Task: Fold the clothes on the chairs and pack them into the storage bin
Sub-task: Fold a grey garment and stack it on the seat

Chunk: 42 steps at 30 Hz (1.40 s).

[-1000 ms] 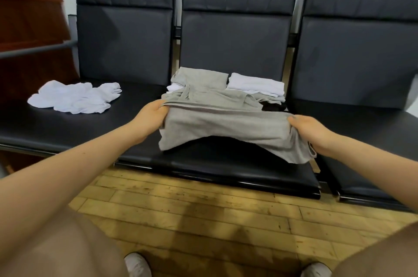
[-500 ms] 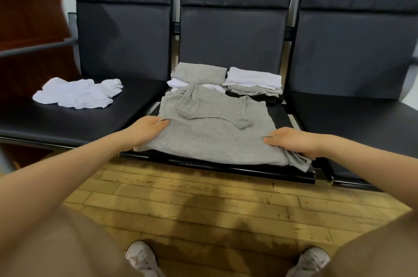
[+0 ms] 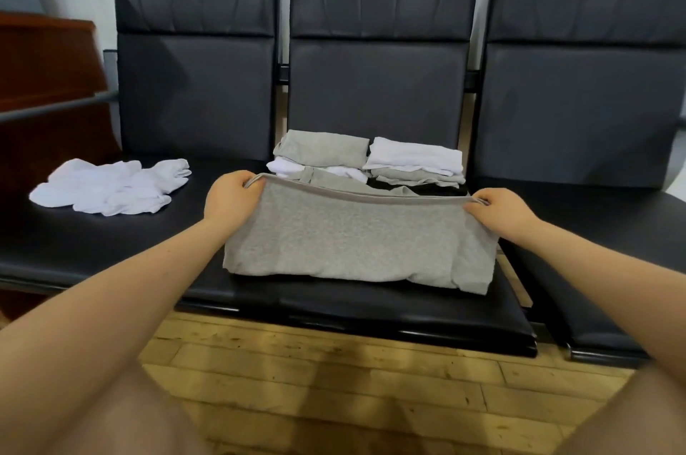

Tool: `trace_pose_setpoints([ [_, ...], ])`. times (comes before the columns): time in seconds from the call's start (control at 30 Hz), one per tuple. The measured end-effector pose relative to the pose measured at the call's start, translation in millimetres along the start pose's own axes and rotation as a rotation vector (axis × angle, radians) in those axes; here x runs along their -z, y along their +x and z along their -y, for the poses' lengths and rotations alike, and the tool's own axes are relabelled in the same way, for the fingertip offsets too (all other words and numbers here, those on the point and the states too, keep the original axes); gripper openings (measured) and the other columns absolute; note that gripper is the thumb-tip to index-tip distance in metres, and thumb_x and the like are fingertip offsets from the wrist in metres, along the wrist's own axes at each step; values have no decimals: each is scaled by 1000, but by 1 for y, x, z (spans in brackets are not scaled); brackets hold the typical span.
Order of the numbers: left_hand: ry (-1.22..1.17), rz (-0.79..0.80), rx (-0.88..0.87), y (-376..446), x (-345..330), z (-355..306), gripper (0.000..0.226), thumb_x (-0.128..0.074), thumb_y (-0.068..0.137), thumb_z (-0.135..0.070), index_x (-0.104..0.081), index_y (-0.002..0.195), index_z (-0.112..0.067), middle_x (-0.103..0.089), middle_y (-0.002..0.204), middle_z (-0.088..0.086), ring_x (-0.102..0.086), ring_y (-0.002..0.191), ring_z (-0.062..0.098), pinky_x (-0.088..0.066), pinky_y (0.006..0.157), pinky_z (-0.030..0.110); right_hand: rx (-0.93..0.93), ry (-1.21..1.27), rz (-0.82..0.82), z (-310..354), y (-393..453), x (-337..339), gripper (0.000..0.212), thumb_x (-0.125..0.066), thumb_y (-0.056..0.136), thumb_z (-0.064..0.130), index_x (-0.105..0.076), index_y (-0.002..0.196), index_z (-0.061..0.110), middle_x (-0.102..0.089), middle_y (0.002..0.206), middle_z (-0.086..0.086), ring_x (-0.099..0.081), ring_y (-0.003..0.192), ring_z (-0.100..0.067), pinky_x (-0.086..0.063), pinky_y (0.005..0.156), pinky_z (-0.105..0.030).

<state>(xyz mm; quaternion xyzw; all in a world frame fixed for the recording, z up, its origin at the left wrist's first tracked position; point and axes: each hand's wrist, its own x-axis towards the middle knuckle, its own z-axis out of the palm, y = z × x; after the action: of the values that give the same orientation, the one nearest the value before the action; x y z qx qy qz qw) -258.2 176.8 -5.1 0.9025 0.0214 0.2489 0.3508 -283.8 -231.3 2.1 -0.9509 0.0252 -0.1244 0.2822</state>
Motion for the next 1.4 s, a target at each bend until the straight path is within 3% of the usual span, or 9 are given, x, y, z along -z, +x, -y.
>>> trace_pose_setpoints([
  [0.1, -7, -38, 21, 25, -11, -5, 31, -49, 94, -29, -67, 84, -6, -64, 77, 10, -53, 68, 20, -35, 54, 29, 0, -2, -69, 0, 25, -7, 27, -55, 93, 19, -67, 89, -4, -65, 87, -20, -55, 74, -24, -42, 66, -34],
  [0.33, 34, -86, 41, 84, -41, 3, 28, -51, 94, -30, -65, 81, -10, -61, 75, 7, -51, 65, 19, -32, 50, 28, -90, 22, -124, -8, 90, -32, 28, -54, 94, 24, -64, 81, 1, -57, 73, -12, -50, 65, -20, -40, 60, -32],
  [0.6, 20, -63, 54, 112, -86, 17, 27, -51, 95, -32, -66, 87, -11, -64, 79, 7, -58, 73, 25, -47, 63, 37, -117, 30, -228, -9, 132, -66, 29, -51, 96, 25, -59, 80, 4, -57, 76, -10, -52, 70, -24, -42, 62, -35],
  [0.73, 63, -52, 51, 118, -105, 22, 31, -50, 95, -33, -58, 75, -10, -57, 72, 6, -57, 73, 28, -38, 54, 34, -192, -12, -3, -19, 141, -84, 33, -49, 96, 30, -50, 69, 12, -51, 72, -3, -48, 71, -19, -36, 61, -32],
  [0.83, 110, -37, 89, 123, -110, 31, 24, -52, 93, -36, -60, 88, -14, -60, 83, 5, -57, 80, 27, -41, 62, 33, -215, -49, 100, -23, 140, -89, 19, -52, 93, 31, -60, 95, 14, -60, 99, -6, -56, 93, -24, -43, 76, -33],
  [0.97, 141, 23, 229, 126, -104, 46, 38, -58, 87, -40, -56, 116, -15, -57, 113, 14, -55, 101, 33, -49, 78, 42, -224, -43, 31, -16, 130, -90, 44, -59, 89, 26, -52, 129, 8, -54, 130, -10, -50, 121, -32, -43, 94, -36],
  [1.13, 118, 31, 338, 113, -91, 42, 44, -57, 90, -37, -52, 127, -14, -44, 131, 19, -40, 122, 36, -42, 88, 43, -358, -62, 35, 1, 118, -89, 65, -64, 81, 30, -39, 135, 5, -43, 137, -18, -45, 124, -37, -45, 99, -44],
  [1.27, 229, 7, 238, 89, -81, 23, 39, -55, 91, -35, -55, 124, -16, -44, 128, 17, -40, 120, 35, -43, 91, 46, -449, -9, 38, 16, 99, -82, 76, -67, 81, 28, -28, 141, 2, -51, 130, -13, -54, 115, -31, -47, 83, -35],
  [1.4, 303, 65, 73, 65, -81, -1, 33, -56, 90, -30, -58, 120, -18, -44, 129, 12, -40, 120, 30, -40, 92, 43, -471, -4, 96, 24, 79, -75, 57, -70, 79, 35, -51, 123, 5, -60, 118, -10, -57, 95, -26, -47, 77, -32],
])
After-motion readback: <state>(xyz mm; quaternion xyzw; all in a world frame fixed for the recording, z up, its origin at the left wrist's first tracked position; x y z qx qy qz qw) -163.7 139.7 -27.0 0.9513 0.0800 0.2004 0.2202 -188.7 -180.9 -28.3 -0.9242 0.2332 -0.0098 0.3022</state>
